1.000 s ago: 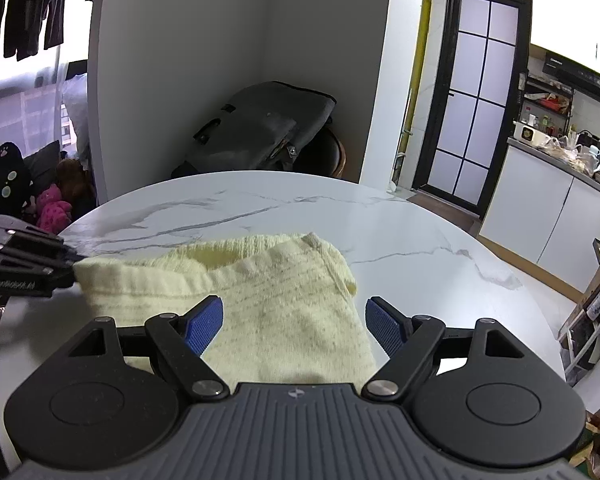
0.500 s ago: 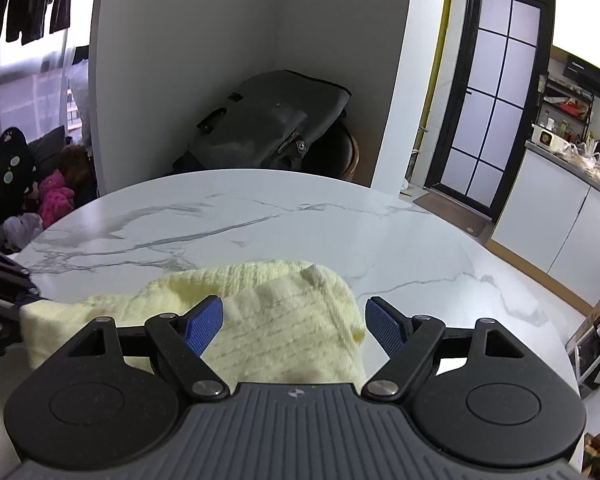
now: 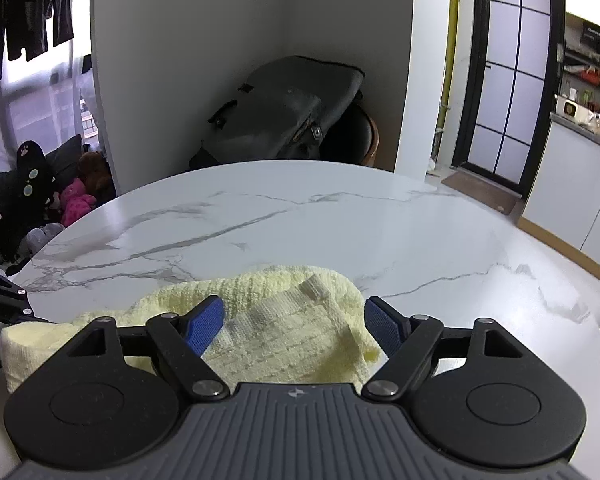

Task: Fold towel
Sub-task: 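Grasp a towel corner with the right gripper while the left gripper holds its edge, then lift the towel with both grippers, shaking it open in the air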

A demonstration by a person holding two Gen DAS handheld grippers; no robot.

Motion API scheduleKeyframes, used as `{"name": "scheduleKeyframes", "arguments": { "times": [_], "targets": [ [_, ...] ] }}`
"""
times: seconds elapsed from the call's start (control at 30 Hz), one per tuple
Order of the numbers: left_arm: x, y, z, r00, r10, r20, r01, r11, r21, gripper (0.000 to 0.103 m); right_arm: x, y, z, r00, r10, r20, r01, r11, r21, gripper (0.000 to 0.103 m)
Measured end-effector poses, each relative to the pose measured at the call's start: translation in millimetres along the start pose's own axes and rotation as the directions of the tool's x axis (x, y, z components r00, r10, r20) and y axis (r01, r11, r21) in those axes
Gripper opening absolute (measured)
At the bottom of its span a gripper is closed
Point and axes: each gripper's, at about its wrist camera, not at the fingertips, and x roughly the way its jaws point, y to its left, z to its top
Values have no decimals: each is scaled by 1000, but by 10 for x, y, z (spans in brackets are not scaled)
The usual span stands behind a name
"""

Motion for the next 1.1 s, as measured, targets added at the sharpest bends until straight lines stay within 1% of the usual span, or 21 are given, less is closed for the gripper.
{"name": "scheduleKeyframes", "arguments": {
  "times": [0.03, 0.07, 0.1, 0.2, 0.47, 0.57, 0.6, 0.63, 0.8, 1.1],
  "targets": [
    [0, -1, -1, 1000, 0, 0, 0, 1000, 1, 3, -16, 7, -1, 1000, 6, -2, -6, 1000, -6, 43],
    [-1, -3, -1, 1000, 1, 1, -1, 1000, 1, 3, -38, 23, -2, 1000, 7, -5, -7, 1000, -21, 31],
    [-2, -5, 0, 1000, 1, 1, -1, 1000, 1, 3, -55, 39, -5, 1000, 3, -8, -3, 999, -35, 26],
    [-3, -7, -1, 1000, 2, 2, -2, 1000, 1, 3, -110, 81, -12, 1000, 4, -12, -5, 998, -62, 18],
    [4, -7, 9, 1000, 22, 5, -22, 1000, 1, 3, -375, 130, -75, 1000, -17, 13, 18, 997, -79, 17],
    [11, -5, 16, 1000, 28, 5, -28, 1000, 1, 3, -493, 107, -91, 1000, -17, 25, 18, 998, -57, 16],
    [16, 1, 19, 1000, 30, 5, -30, 1000, 1, 3, -533, 106, -94, 999, -21, 29, 22, 998, -58, 12],
    [19, 4, 22, 999, 32, 5, -32, 999, 1, 3, -571, 108, -97, 999, -27, 33, 28, 998, -60, 11],
    [2, -17, 16, 999, 39, 5, -39, 999, -2, 3, -712, 149, -114, 998, -43, 50, 47, 996, -79, 7],
    [-24, -40, 37, 998, 56, 5, -56, 998, -1, 3, -997, 223, -150, 993, -70, 97, 79, 993, -86, 7]
  ]
}}
